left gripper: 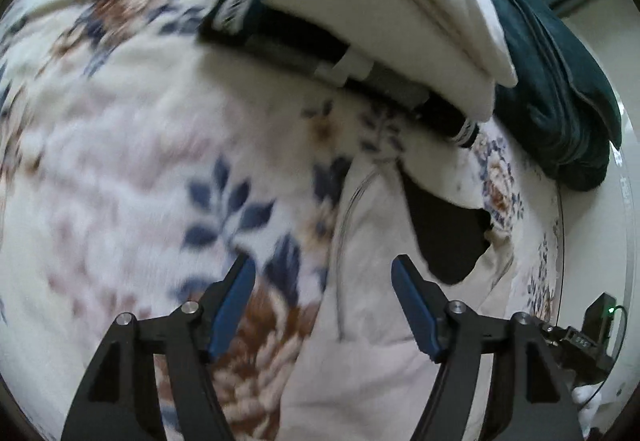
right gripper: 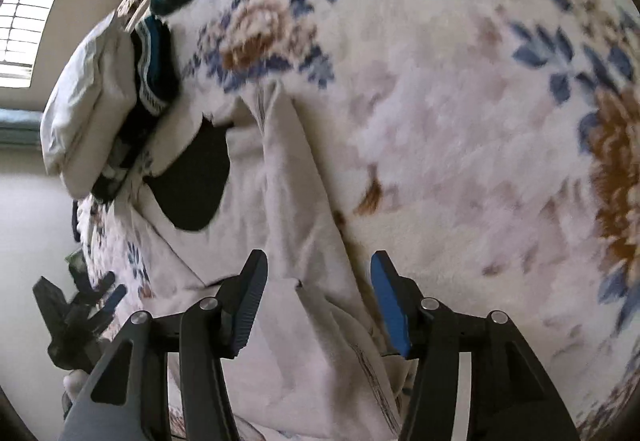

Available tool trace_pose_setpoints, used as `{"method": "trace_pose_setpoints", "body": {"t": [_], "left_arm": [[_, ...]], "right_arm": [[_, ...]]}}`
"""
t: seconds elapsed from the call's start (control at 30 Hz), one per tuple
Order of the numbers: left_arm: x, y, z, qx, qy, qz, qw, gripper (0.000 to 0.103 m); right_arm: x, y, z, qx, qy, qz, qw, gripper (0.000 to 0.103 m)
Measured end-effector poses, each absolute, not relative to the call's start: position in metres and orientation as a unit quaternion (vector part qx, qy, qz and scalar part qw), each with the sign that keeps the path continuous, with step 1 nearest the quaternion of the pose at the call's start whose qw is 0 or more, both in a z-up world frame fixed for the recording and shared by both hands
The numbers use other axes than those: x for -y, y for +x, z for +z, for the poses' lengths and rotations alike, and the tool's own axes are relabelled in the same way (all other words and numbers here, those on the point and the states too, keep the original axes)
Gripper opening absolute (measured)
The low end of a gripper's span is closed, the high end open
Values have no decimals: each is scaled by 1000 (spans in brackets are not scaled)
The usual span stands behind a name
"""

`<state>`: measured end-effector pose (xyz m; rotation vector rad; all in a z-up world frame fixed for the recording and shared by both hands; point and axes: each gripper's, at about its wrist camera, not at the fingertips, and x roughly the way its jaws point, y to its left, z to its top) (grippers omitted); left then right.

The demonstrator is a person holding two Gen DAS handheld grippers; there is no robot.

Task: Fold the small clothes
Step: 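Grasp the shirt hem with both grippers and lift it toward the collar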

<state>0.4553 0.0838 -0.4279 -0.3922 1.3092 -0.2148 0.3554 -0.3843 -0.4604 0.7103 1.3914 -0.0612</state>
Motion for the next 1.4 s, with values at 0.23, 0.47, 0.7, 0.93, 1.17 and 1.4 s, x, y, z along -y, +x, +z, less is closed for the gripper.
{"method": "trace_pose_setpoints", "body": {"t": [0.23, 0.47, 0.7, 0.93, 1.17, 1.4], "left_arm": [[-46, 503, -445, -623, -94, -131, 765, 69], [-17, 534, -476, -637, -55, -151, 754, 69], [-22, 541, -475, -642, -97, -165, 742, 69], [-2, 549, -481, -628, -57, -195, 751, 25], [11, 546, -468, -599, -36, -212, 772, 6], [-12, 514, -398, -537, -59, -212, 814, 5]], "right_arm": [[366, 418, -448, -630, 254, -30, 734, 62], [339, 487, -487, -672, 161, -13, 723, 62], [361, 500, -498, -666, 258, 5, 700, 62], [370, 508, -535, -702, 241, 13, 669, 63], [359, 509, -516, -662, 233, 26, 712, 11], [339, 492, -465, -628, 204, 52, 749, 9]]}}
